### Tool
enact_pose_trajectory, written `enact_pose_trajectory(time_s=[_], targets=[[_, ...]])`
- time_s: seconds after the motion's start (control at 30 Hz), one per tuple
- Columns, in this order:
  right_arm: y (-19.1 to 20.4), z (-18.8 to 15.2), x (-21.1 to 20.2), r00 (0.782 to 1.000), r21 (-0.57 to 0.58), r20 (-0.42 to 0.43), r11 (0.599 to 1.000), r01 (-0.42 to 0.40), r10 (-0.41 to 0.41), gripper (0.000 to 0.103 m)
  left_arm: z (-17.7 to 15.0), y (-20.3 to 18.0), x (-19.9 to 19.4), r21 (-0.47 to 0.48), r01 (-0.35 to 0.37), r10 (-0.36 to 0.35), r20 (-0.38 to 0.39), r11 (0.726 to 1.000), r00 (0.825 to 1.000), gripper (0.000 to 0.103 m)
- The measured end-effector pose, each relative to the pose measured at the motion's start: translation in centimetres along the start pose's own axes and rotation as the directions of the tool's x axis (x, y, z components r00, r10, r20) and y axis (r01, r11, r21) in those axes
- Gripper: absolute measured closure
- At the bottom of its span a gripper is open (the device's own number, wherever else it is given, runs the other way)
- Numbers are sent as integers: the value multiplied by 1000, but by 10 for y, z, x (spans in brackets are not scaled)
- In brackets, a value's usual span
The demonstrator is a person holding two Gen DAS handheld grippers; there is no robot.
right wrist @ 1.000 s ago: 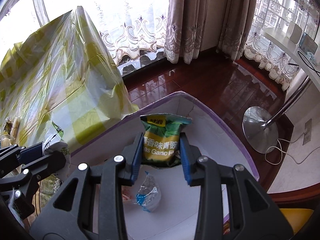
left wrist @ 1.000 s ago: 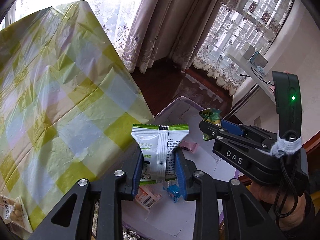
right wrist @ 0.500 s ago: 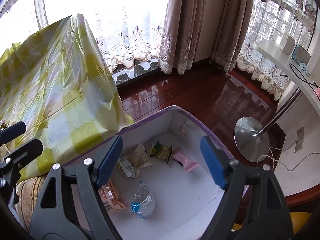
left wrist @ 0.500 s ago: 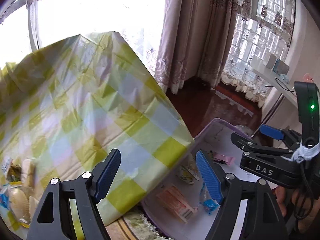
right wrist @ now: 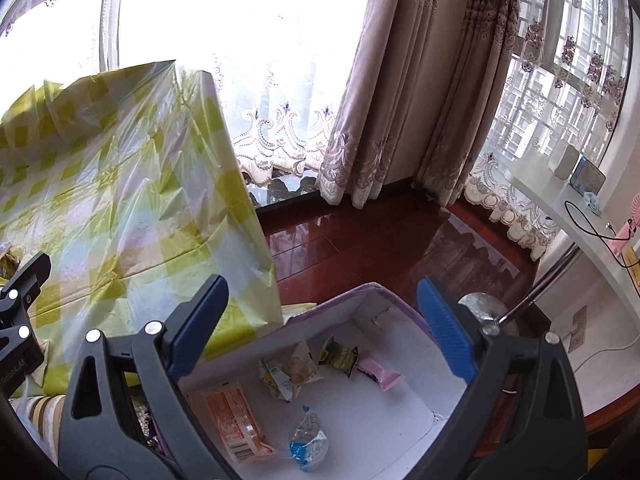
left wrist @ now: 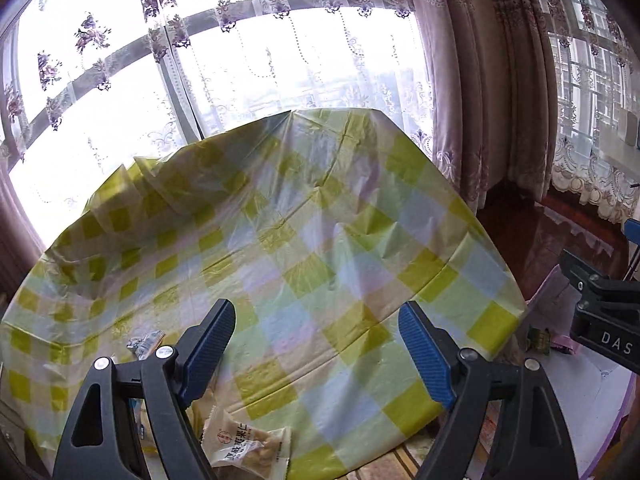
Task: Organize snacks
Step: 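Move both tools back over the snack pile on the table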
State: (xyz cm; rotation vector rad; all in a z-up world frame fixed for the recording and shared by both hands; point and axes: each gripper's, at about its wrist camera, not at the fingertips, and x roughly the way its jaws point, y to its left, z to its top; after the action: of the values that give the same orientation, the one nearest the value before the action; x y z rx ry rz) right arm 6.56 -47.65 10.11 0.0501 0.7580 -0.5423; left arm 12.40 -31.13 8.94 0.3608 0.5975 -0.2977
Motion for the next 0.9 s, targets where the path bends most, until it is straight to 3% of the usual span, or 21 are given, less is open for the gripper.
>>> enact_pose_trajectory(time_s=[0.07, 0.13, 0.23, 0.3, 0.57, 0.67, 0.8, 0.9], targets=[[12, 0, -3, 995, 0, -5, 995, -97, 97, 7, -6, 12, -4, -1, -6, 6, 10, 1000, 1000, 18], [23, -2, -4, 979, 22, -19, 979, -202, 202, 7, -14, 29, -5, -26, 33, -33, 11, 999, 999, 18], [52, -7, -8, 939, 12, -46, 940, -341, 341, 7, -25, 61, -9, -125, 147, -146, 18, 981, 989, 18], [76, -11, -12, 914, -35, -64, 915, -403, 400, 7, -32, 77, -9, -164, 117, -119, -3, 979, 993, 18], [157, -37, -21, 840, -192, -168, 818, -542, 517, 7, -64, 140, -18, -271, 62, -71, -23, 961, 997, 18], [179, -44, -25, 828, -269, -188, 783, -560, 528, 7, -76, 160, -21, -304, 36, -49, -37, 952, 998, 18], [203, -51, -23, 793, -353, -256, 710, -609, 553, 7, -91, 184, -22, -352, 9, -32, -60, 936, 998, 18], [219, -59, -19, 779, -396, -298, 671, -627, 552, 11, -100, 200, -22, -382, -6, -24, -72, 924, 997, 18]])
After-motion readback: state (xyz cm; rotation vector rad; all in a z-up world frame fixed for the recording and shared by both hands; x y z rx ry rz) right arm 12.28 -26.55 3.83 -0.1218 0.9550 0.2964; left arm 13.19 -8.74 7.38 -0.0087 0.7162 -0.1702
